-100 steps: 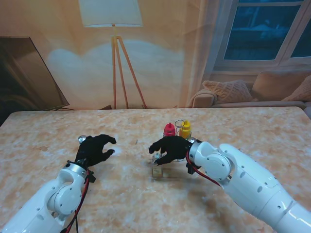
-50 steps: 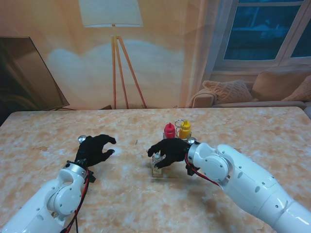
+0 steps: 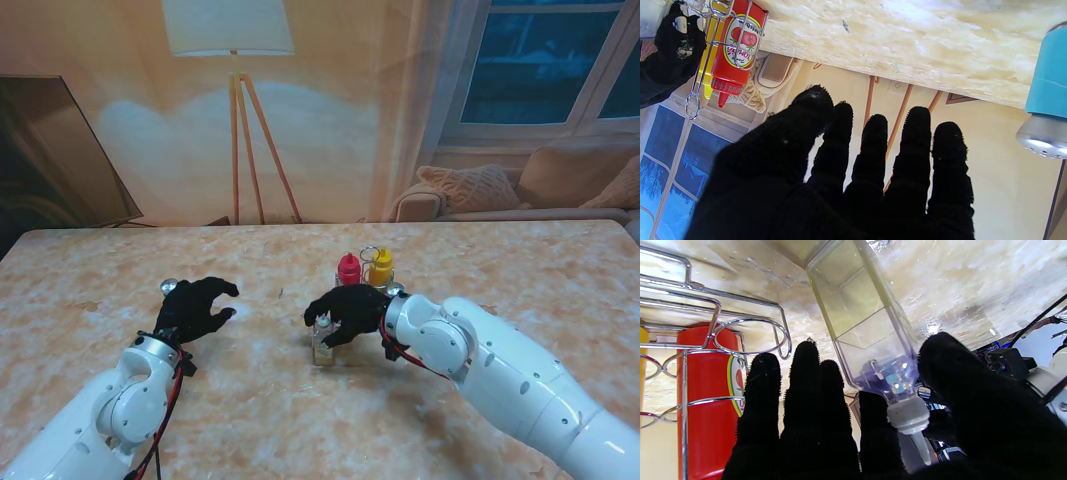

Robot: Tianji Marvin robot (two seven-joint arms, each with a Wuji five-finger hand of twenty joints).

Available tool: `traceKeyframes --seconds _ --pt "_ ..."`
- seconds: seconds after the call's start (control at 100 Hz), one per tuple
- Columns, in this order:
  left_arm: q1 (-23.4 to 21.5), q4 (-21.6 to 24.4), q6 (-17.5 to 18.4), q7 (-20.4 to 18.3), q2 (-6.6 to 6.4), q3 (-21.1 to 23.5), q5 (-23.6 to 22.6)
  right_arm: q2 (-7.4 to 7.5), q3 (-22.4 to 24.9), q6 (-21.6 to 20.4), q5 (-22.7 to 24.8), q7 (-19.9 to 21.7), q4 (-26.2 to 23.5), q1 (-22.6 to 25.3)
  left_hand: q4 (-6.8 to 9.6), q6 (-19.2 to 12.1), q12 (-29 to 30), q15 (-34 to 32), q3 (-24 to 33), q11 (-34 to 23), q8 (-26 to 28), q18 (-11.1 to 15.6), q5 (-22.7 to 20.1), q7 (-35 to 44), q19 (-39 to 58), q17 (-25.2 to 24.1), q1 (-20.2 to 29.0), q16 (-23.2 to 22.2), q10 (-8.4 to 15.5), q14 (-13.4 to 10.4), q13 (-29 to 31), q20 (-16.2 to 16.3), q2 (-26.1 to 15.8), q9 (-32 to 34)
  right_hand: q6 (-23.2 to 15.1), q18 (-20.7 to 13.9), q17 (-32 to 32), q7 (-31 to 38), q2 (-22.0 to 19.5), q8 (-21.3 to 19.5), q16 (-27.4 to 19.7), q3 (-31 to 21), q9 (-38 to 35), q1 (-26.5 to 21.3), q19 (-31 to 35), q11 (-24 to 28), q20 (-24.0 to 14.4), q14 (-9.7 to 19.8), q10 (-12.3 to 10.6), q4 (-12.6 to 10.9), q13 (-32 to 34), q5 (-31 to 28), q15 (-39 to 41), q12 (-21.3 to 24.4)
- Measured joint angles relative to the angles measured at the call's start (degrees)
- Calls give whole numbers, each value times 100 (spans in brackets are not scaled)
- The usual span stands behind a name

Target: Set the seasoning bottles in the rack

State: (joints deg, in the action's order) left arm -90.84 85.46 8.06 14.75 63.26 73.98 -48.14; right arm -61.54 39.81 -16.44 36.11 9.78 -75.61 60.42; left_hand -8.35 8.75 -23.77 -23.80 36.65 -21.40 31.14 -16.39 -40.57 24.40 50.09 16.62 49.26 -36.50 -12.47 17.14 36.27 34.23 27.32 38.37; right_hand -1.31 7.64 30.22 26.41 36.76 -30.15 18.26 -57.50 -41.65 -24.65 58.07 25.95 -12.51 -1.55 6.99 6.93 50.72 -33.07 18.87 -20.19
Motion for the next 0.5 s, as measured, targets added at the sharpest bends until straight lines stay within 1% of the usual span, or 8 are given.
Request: traceKeyframes --seconds 0.01,0.08,0.1,0.19,0.24,0.32,0.38,0.5 --pt "0 0 0 0 0 0 0 -1 -6 -2 0 -5 6 -5 0 0 0 0 0 0 0 0 0 0 0 0 0 0 0 0 0 0 0 0 -34 0 6 5 2 -7 12 0 0 0 5 27 -25 8 -7 0 -19 0 0 -106" --pt "0 0 0 2 0 0 0 -14 -39 -13 0 -35 46 -31 0 0 0 0 0 0 0 0 0 1 0 0 0 0 0 0 0 0 0 0 -72 -22 31 151 60 -24 97 -7 -5 0 47 130 -62 55 -46 0 -10 0 105 -149" --pt "0 0 0 2 0 0 0 -18 -46 -14 -1 -43 56 -38 0 0 0 0 0 0 0 0 0 0 0 0 0 0 0 0 0 0 0 0 -121 -26 52 192 62 -55 144 -9 -6 2 48 142 -99 80 -72 0 57 0 128 -276" --pt "-1 0 0 3 0 1 0 -35 -85 -15 -11 -92 98 -65 0 0 0 0 0 0 0 0 0 1 0 0 0 0 0 0 0 0 0 0 -208 -39 132 384 121 -147 299 -48 -6 46 52 297 -181 182 -170 0 148 -1 330 -296" --pt "-1 0 0 3 0 3 0 -43 -103 -17 -11 -114 119 -78 0 0 0 0 0 0 0 0 0 0 0 0 0 0 0 0 0 0 0 0 -273 -46 170 508 196 -213 399 -81 -7 41 75 445 -249 269 -238 3 212 -8 476 -551" --pt "-2 0 0 3 0 4 0 -55 -123 -30 -11 -141 148 -96 0 0 0 0 0 0 0 0 0 0 0 0 0 0 0 0 0 0 0 0 -340 -80 257 634 281 -296 594 -112 -16 10 127 631 -382 364 -330 8 286 -15 678 -584" --pt "-2 0 0 4 0 5 0 -62 -139 -38 -11 -153 162 -108 0 0 0 0 0 0 0 0 0 0 0 0 0 0 0 0 0 0 0 0 -356 -80 307 730 308 -364 708 -156 -17 9 180 790 -466 438 -429 60 346 -18 859 -849" --pt "-3 0 0 9 1 8 0 -75 -199 -43 -17 -193 204 -148 0 0 0 0 0 0 0 0 0 0 0 0 0 0 0 0 0 0 0 0 -436 -80 404 933 430 -498 885 -227 -226 -2 196 990 -580 531 -546 65 421 -48 1080 -867"
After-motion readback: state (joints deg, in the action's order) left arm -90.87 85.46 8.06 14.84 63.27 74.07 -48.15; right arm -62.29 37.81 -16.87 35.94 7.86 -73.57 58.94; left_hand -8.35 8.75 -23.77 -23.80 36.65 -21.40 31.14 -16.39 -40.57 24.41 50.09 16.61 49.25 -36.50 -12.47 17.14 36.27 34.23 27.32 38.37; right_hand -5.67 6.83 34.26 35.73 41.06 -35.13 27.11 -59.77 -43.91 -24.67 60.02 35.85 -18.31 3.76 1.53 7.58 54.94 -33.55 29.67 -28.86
